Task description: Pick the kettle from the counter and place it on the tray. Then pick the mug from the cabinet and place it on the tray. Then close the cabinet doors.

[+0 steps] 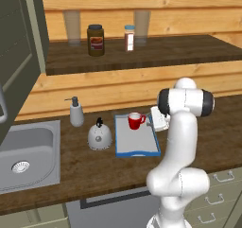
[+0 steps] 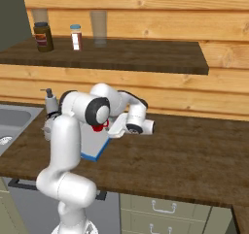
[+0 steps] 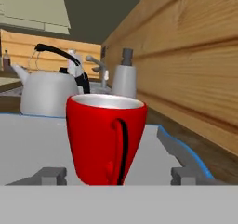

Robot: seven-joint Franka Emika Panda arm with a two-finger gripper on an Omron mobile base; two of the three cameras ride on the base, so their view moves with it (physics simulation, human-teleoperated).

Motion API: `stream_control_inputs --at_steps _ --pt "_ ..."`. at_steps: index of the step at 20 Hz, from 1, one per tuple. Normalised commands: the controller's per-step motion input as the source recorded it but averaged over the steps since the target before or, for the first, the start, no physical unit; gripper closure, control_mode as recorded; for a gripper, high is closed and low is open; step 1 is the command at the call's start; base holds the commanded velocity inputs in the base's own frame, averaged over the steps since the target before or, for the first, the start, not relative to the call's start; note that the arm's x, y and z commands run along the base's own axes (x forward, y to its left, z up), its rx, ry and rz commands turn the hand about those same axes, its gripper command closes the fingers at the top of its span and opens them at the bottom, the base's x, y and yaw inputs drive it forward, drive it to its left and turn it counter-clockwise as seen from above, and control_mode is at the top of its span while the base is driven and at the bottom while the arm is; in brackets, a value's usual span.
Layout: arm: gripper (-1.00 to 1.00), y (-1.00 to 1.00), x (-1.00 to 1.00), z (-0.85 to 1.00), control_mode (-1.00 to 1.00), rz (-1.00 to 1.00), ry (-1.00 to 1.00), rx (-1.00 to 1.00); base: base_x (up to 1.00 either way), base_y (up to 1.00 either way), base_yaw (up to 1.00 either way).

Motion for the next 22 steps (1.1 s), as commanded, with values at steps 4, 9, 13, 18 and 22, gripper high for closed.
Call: stream_control_inputs --at_steps 4,9,13,18,22 --pt "-1.0 -0.15 -0.41 0.55 -1.0 -0.09 -0.03 0.0 0.0 0.0 0.0" --pt "-1.0 -0.08 -0.94 0.66 -1.0 -0.12 -0.11 0.02 0.0 0.0 0.0" --pt "-1.0 0.06 -1.0 0.62 -1.0 -0.19 -0.03 0.03 0.0 0.0 0.0" --pt "-1.0 0.36 -0.79 0.65 -1.0 -0.21 0.0 0.0 0.0 0.0 0.0" --pt "-1.0 0.49 -0.65 0.69 -1.0 -0.17 0.07 0.0 0.0 0.0 0.0"
